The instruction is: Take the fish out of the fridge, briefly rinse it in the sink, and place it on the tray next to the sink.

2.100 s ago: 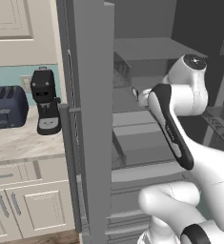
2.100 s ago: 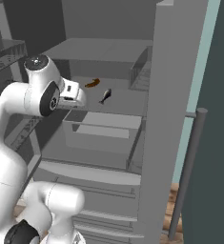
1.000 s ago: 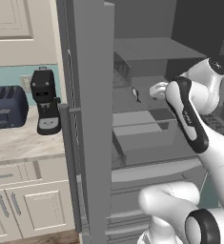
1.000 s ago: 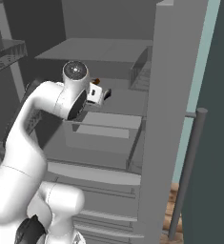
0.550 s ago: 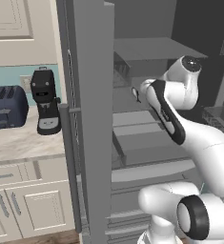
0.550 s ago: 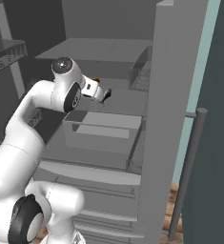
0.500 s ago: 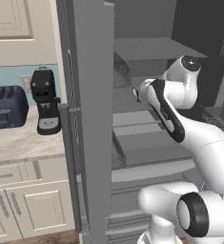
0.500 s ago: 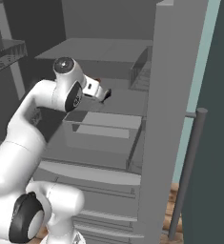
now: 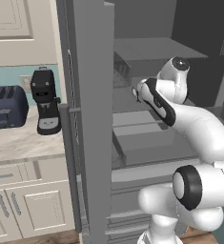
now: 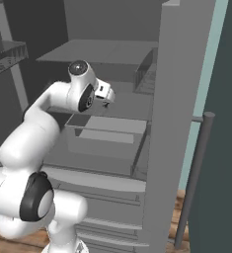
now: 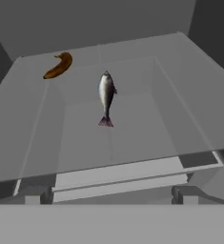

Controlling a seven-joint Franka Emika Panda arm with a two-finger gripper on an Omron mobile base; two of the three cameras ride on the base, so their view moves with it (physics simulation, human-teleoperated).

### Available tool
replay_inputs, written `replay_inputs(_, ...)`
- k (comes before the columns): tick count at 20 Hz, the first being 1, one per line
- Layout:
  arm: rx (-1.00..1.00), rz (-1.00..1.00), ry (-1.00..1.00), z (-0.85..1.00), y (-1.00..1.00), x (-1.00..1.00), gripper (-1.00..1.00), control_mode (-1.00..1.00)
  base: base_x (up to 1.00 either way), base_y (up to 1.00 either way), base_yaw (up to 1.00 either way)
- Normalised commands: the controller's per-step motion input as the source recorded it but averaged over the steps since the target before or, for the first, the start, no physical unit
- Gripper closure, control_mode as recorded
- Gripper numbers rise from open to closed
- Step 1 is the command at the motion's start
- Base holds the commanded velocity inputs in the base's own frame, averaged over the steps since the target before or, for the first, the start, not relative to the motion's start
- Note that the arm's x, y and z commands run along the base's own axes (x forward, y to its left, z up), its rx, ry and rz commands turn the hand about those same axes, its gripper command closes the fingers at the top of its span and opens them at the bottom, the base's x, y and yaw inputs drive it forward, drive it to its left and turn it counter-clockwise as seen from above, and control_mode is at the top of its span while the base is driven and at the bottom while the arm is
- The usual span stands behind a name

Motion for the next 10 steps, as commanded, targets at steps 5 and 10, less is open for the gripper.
replay_inputs(5,-0.04,0.00,0.02,-0.34,0.00,0.36,-1.00,-1.00,0.00,0.00,0.00)
replay_inputs(10,-0.02,0.00,0.00,-0.16,0.03,0.51,-1.00,-1.00,0.00,0.00,0.00)
